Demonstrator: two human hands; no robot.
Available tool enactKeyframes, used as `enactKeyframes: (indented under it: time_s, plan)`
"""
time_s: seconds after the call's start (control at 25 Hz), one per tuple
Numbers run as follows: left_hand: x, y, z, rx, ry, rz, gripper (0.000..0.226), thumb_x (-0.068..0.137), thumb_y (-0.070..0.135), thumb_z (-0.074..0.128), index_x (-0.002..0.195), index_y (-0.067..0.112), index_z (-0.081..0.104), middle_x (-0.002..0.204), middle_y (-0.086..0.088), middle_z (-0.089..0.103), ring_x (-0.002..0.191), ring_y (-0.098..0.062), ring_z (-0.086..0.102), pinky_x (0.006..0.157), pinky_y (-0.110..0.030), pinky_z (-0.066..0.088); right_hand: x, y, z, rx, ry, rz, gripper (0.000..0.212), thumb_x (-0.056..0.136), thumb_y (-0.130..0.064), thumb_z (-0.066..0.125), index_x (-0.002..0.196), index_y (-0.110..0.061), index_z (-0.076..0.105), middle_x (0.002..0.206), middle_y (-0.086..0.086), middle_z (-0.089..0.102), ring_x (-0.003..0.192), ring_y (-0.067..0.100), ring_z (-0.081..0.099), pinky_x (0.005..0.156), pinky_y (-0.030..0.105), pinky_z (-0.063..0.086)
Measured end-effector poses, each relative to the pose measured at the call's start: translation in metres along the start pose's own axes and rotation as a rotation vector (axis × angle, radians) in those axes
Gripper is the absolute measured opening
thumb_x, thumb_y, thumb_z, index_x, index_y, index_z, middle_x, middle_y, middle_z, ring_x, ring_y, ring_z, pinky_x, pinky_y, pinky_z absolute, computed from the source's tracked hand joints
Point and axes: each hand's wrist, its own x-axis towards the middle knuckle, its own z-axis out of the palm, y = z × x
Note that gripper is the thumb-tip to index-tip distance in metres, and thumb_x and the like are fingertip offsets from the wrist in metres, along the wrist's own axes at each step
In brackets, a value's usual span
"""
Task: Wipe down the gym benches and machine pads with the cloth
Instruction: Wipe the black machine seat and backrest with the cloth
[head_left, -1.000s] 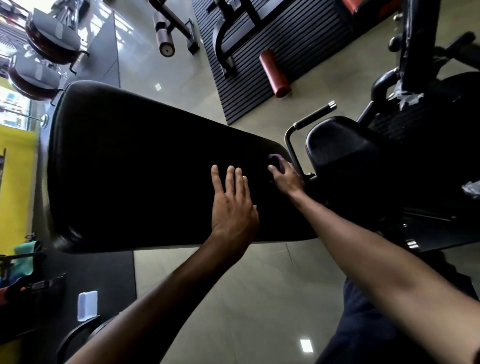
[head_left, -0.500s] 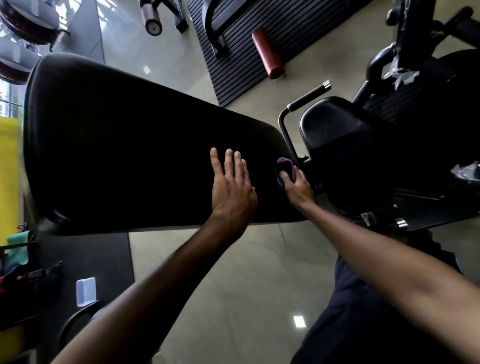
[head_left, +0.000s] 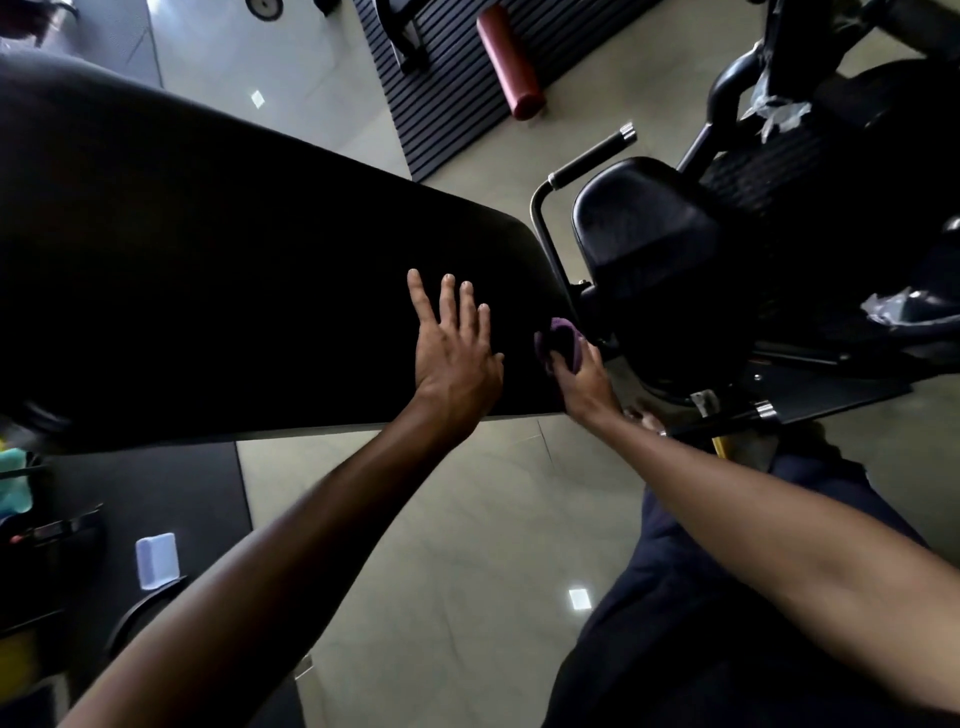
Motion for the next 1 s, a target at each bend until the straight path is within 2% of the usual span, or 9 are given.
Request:
enactKeyframes:
  time_s: [0.08,0.2,0.32,0.44,0.52,0.64,0.72,0.84,1.0]
  plan:
    - [0.001,0.001,0.002,0.005,-0.009,0.005,0.072,0.102,0.059,0.008,0.161,0.018,0.003,0.167,-0.018,-0.004,0.153,-0.042,-0.011,0.108,-0.078,-0.013,0.011,-0.007,0.001,-0.014,-0.011,0.116,0.055,0.097,-0.061,0.046,0.146,-0.037,0.046,0.15,0.006,0.044,0.134,0.031,0.049,0.112,0.042,0.039]
    - [0.003,0.003,0.004,0.023,-0.017,0.001,0.074,0.1,0.062,0.006,0.161,0.019,0.0,0.167,-0.017,-0.007,0.152,-0.042,-0.013,0.107,-0.079,-0.014,-0.019,-0.035,0.01,-0.046,-0.043,-0.022,0.073,0.084,-0.08,0.034,0.149,-0.047,0.037,0.157,0.003,0.034,0.141,0.028,0.037,0.116,0.047,0.033]
    - [0.002,0.004,0.004,0.047,-0.006,-0.011,0.074,0.1,0.062,0.005,0.161,0.019,-0.001,0.167,-0.018,-0.008,0.152,-0.042,-0.013,0.109,-0.078,-0.012,-0.061,-0.034,0.018,0.009,-0.044,-0.156,0.065,0.094,-0.072,0.039,0.153,-0.046,0.028,0.163,-0.003,0.024,0.148,0.023,0.024,0.113,0.044,0.031]
    - [0.002,0.004,0.004,0.037,0.006,-0.008,0.074,0.101,0.061,0.005,0.161,0.018,-0.001,0.167,-0.017,-0.007,0.152,-0.042,-0.013,0.109,-0.078,-0.013,-0.048,-0.008,0.017,-0.016,0.073,-0.094,0.061,0.1,-0.056,0.046,0.154,-0.031,0.034,0.159,0.002,0.033,0.144,0.025,0.032,0.11,0.039,0.034]
    - [0.003,0.004,0.005,0.031,0.008,-0.006,0.074,0.1,0.061,0.006,0.161,0.019,0.0,0.167,-0.017,-0.007,0.152,-0.042,-0.013,0.107,-0.078,-0.014,-0.022,0.013,0.013,-0.018,0.088,0.06,0.065,0.096,-0.057,0.046,0.152,-0.024,0.039,0.155,0.006,0.039,0.139,0.031,0.04,0.111,0.042,0.037]
    - [0.002,0.004,0.004,0.019,0.003,0.002,0.073,0.101,0.06,0.007,0.161,0.019,0.001,0.167,-0.017,-0.007,0.152,-0.042,-0.013,0.106,-0.079,-0.015,0.003,0.027,0.006,0.043,0.068,0.274,0.061,0.099,-0.05,0.05,0.153,-0.024,0.04,0.153,0.01,0.039,0.136,0.035,0.046,0.113,0.042,0.037]
    - [0.002,0.005,0.005,0.027,0.008,-0.006,0.074,0.1,0.06,0.007,0.161,0.019,0.002,0.167,-0.017,-0.007,0.152,-0.043,-0.012,0.106,-0.079,-0.015,-0.006,0.019,0.011,0.051,0.066,0.25,0.062,0.097,-0.052,0.05,0.153,-0.027,0.039,0.153,0.009,0.037,0.136,0.033,0.044,0.114,0.043,0.036]
    - [0.002,0.006,0.005,0.031,0.014,-0.014,0.074,0.101,0.06,0.008,0.161,0.018,0.002,0.167,-0.018,-0.007,0.152,-0.043,-0.012,0.108,-0.078,-0.013,-0.04,0.004,0.019,0.056,0.018,0.093,0.069,0.096,-0.061,0.047,0.154,-0.027,0.035,0.156,0.003,0.032,0.139,0.024,0.036,0.115,0.043,0.034]
    - [0.0,0.005,0.003,0.028,0.009,0.007,0.073,0.101,0.059,0.008,0.161,0.017,0.001,0.167,-0.018,-0.006,0.152,-0.044,-0.011,0.11,-0.077,-0.011,-0.031,0.02,0.013,0.058,0.077,0.088,0.071,0.09,-0.063,0.047,0.149,-0.023,0.043,0.15,0.005,0.04,0.133,0.027,0.044,0.11,0.042,0.039]
